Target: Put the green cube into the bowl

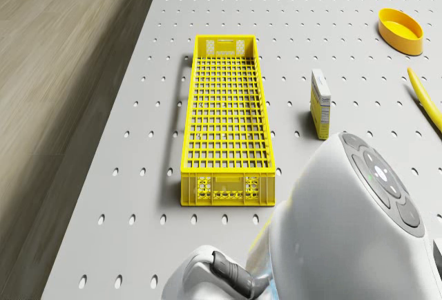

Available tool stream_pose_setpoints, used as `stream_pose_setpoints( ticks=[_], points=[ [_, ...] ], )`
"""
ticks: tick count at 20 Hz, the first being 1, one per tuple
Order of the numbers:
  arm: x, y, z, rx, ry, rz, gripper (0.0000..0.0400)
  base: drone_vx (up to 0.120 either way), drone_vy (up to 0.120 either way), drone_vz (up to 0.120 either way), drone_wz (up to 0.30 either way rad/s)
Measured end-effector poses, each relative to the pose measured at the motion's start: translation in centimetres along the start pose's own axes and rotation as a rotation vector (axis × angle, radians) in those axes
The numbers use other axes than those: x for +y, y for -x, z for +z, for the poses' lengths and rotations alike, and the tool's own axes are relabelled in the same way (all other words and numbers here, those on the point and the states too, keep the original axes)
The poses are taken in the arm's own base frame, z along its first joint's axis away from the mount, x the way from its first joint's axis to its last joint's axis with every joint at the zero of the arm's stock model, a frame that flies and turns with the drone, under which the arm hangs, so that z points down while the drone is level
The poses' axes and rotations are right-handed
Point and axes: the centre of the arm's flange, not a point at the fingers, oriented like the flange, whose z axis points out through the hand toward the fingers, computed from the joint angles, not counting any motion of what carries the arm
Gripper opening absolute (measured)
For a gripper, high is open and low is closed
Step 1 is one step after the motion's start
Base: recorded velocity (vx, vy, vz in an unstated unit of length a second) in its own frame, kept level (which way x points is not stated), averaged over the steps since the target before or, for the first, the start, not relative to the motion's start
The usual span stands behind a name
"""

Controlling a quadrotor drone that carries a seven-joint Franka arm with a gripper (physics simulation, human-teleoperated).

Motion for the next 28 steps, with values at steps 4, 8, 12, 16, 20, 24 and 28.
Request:
stream_pose_setpoints(
  ticks=[4,8,12,16,20,24,28],
  points=[
    [-1.7,1.7,0.2,0.173,0.169,-0.006,0.0400,0.000,0.000,-0.120,0.000],
    [-2.5,2.5,0.6,0.260,0.251,-0.009,0.0400,0.000,0.000,-0.120,0.000],
    [-2.8,2.9,0.8,0.303,0.292,-0.011,0.0400,-0.110,0.000,-0.120,0.000],
    [-3.0,3.1,0.9,0.324,0.311,-0.011,0.0400,-0.120,0.000,-0.120,0.000],
    [-3.1,3.2,0.9,0.334,0.320,-0.012,0.0400,-0.080,0.110,-0.120,0.000],
    [-3.1,3.2,0.9,0.339,0.325,-0.012,0.0400,-0.020,0.040,-0.120,0.000],
    [-3.2,3.2,1.0,0.341,0.327,-0.012,0.0400,0.000,0.000,-0.120,0.000]
  ],
)
